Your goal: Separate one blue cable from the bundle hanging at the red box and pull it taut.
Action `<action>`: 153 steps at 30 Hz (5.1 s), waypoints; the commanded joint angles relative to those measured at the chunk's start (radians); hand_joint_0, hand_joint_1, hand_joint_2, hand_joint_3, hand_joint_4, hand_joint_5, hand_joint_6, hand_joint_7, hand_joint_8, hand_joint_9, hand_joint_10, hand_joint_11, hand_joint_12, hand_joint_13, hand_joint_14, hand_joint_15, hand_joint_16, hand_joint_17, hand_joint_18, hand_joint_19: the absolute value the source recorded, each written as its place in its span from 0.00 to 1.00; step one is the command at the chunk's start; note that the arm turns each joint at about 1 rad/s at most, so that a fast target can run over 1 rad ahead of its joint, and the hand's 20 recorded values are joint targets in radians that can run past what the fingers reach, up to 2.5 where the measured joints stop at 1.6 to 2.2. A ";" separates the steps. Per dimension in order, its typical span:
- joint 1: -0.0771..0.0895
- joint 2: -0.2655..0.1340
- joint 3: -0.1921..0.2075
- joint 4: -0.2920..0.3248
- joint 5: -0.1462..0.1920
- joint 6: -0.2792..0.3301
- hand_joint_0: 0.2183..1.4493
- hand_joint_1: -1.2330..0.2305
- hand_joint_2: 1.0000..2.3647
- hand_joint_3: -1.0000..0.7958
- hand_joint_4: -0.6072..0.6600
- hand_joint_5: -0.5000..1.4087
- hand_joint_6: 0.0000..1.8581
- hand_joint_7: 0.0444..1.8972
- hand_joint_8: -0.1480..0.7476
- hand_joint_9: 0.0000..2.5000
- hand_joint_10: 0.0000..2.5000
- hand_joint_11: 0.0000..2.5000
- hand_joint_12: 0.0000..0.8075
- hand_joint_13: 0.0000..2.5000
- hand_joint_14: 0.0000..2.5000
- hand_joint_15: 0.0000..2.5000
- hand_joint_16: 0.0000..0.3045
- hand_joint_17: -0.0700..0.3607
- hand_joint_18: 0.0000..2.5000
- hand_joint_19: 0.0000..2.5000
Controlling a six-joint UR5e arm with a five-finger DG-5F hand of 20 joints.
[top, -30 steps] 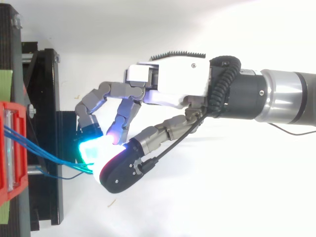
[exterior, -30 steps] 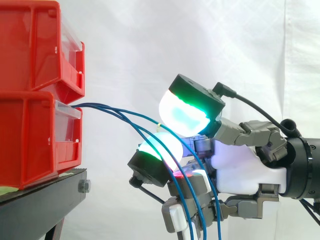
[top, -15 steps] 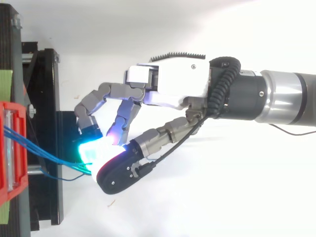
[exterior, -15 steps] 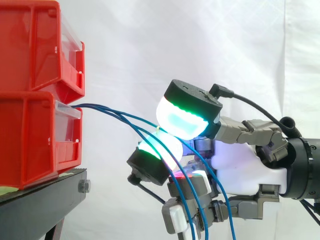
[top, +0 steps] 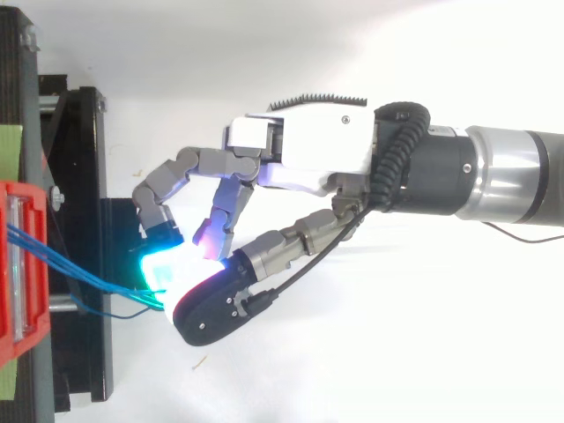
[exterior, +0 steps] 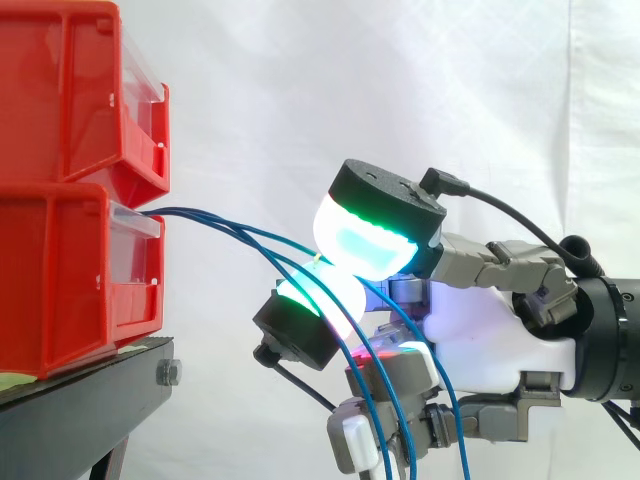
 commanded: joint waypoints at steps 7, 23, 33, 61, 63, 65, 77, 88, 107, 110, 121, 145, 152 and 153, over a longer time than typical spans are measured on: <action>0.003 0.021 0.000 -0.119 0.000 0.003 0.34 0.31 0.01 0.56 0.32 0.19 0.48 0.69 0.59 0.55 0.01 0.49 0.47 0.43 0.01 0.22 0.16 0.41 0.44 0.16; 0.017 0.167 -0.155 -0.166 0.130 0.001 0.34 0.31 0.01 0.55 0.32 0.19 0.47 0.69 0.59 0.57 0.01 0.67 0.52 0.50 0.01 0.47 0.16 0.41 0.43 0.20; 0.032 0.159 -0.155 -0.109 0.164 0.036 0.34 0.30 0.01 0.55 0.34 0.19 0.47 0.68 0.59 0.57 0.00 0.74 0.51 0.58 0.02 0.75 0.16 0.41 0.46 0.26; 0.055 0.158 -0.157 -0.122 0.224 0.036 0.35 0.30 0.01 0.54 0.36 0.19 0.47 0.69 0.55 0.59 0.39 0.75 0.47 0.49 0.67 0.73 0.16 0.42 0.59 0.56; 0.055 0.158 -0.157 -0.122 0.224 0.036 0.35 0.30 0.01 0.54 0.36 0.19 0.47 0.69 0.55 0.59 0.39 0.76 0.47 0.49 0.68 0.72 0.16 0.41 0.59 0.56; 0.055 0.158 -0.155 -0.122 0.224 0.036 0.35 0.30 0.02 0.54 0.36 0.19 0.47 0.69 0.55 0.58 0.40 0.76 0.47 0.49 0.69 0.72 0.16 0.41 0.59 0.56; 0.055 0.159 -0.155 -0.122 0.224 0.036 0.36 0.29 0.02 0.54 0.35 0.19 0.47 0.69 0.55 0.58 0.43 0.74 0.46 0.48 0.73 0.71 0.15 0.39 0.61 0.63; 0.055 0.159 -0.155 -0.122 0.224 0.036 0.36 0.29 0.02 0.55 0.33 0.19 0.47 0.69 0.53 0.59 0.41 0.74 0.46 0.48 0.75 0.70 0.14 0.39 0.63 0.66; 0.055 0.158 -0.157 -0.122 0.224 0.035 0.36 0.29 0.01 0.57 0.32 0.20 0.47 0.67 0.54 0.62 0.44 0.73 0.47 0.48 0.87 0.68 0.16 0.42 0.70 0.77; 0.055 0.158 -0.157 -0.122 0.224 0.036 0.36 0.29 0.01 0.58 0.32 0.20 0.47 0.66 0.54 0.62 0.46 0.71 0.47 0.48 0.89 0.67 0.16 0.42 0.71 0.78; 0.055 0.158 -0.157 -0.122 0.224 0.035 0.35 0.29 0.01 0.59 0.32 0.20 0.47 0.67 0.55 0.63 0.46 0.72 0.47 0.49 0.90 0.67 0.17 0.43 0.72 0.78; 0.055 0.158 -0.155 -0.122 0.224 0.036 0.35 0.29 0.01 0.58 0.32 0.20 0.47 0.67 0.55 0.63 0.46 0.72 0.48 0.49 0.89 0.66 0.17 0.43 0.71 0.77; 0.055 0.158 -0.155 -0.122 0.224 0.035 0.35 0.29 0.01 0.58 0.32 0.20 0.47 0.67 0.55 0.63 0.45 0.72 0.47 0.49 0.89 0.67 0.17 0.43 0.71 0.77; 0.055 0.158 -0.155 -0.122 0.224 0.035 0.35 0.29 0.01 0.59 0.32 0.20 0.47 0.67 0.55 0.63 0.46 0.71 0.47 0.49 0.89 0.66 0.17 0.43 0.71 0.77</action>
